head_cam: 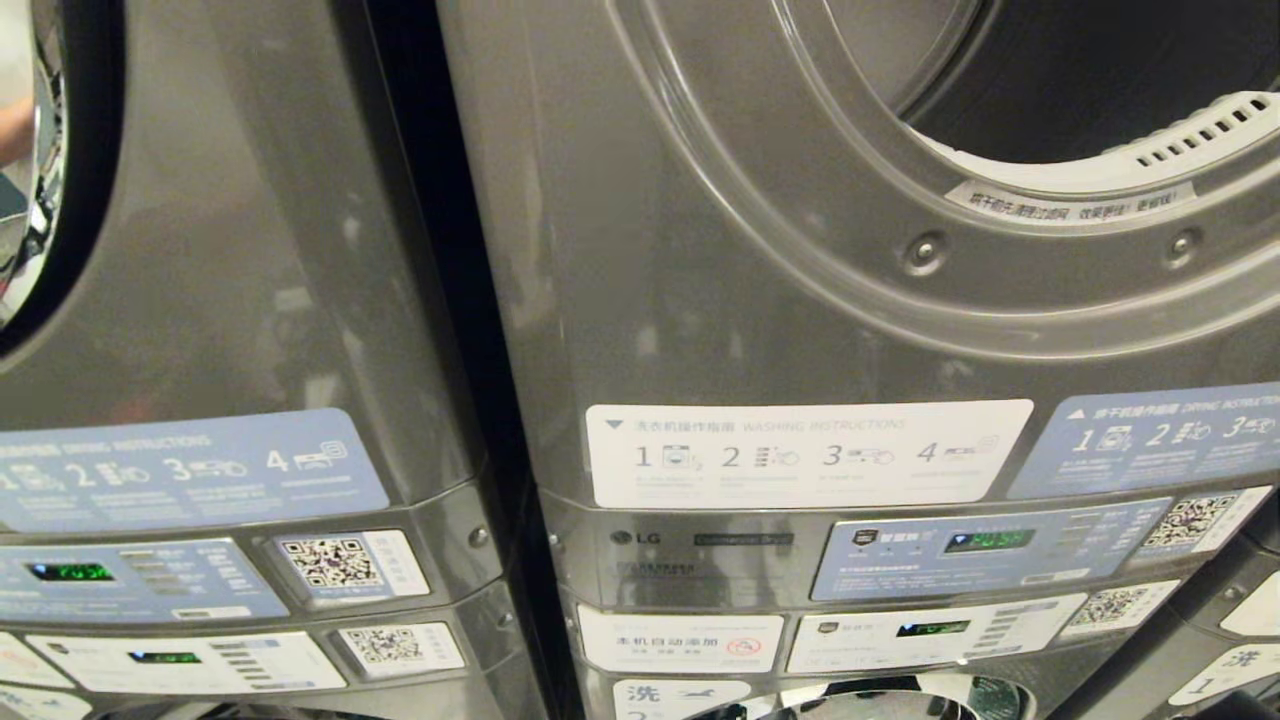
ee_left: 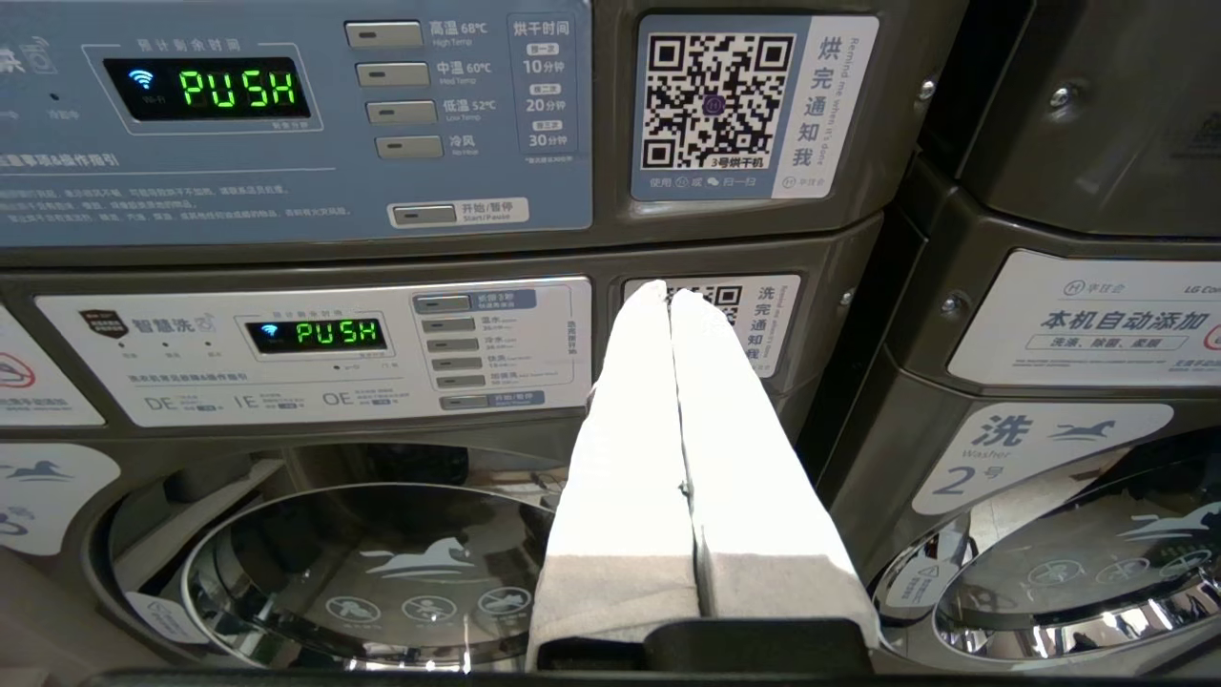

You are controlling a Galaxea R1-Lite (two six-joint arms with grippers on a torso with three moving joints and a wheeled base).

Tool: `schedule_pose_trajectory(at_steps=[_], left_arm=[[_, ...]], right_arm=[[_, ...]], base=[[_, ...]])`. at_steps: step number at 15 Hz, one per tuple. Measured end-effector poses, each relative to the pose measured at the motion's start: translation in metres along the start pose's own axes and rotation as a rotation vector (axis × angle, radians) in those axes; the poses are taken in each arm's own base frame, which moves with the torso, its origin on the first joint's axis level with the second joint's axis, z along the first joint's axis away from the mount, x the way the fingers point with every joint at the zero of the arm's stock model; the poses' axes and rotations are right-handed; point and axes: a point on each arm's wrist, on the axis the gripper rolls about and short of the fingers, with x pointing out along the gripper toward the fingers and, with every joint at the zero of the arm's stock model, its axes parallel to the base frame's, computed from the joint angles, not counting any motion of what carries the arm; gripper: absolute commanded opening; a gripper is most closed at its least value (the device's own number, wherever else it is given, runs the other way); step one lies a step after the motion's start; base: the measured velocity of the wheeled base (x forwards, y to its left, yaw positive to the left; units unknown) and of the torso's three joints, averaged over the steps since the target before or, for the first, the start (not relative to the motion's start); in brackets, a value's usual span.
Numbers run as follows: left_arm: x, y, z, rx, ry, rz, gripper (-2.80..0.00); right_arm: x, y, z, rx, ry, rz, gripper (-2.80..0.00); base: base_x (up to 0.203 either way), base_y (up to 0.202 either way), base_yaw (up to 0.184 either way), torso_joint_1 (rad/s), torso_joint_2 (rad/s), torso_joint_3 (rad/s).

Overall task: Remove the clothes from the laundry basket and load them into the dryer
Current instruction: Put the clothes in the dryer

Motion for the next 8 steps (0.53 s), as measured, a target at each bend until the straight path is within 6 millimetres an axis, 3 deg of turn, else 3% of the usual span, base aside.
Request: schedule_pose_trajectory(at_steps=[8], left_arm=[[0.0000, 0.0000, 0.0000, 0.000, 0.000, 0.000, -2.80]], right_arm=[[0.0001, 0.0000, -0.0002, 0.000, 0.001, 0.000, -2.80]], base=[[0.000, 0.000, 0.000, 0.073, -0.15, -0.077]])
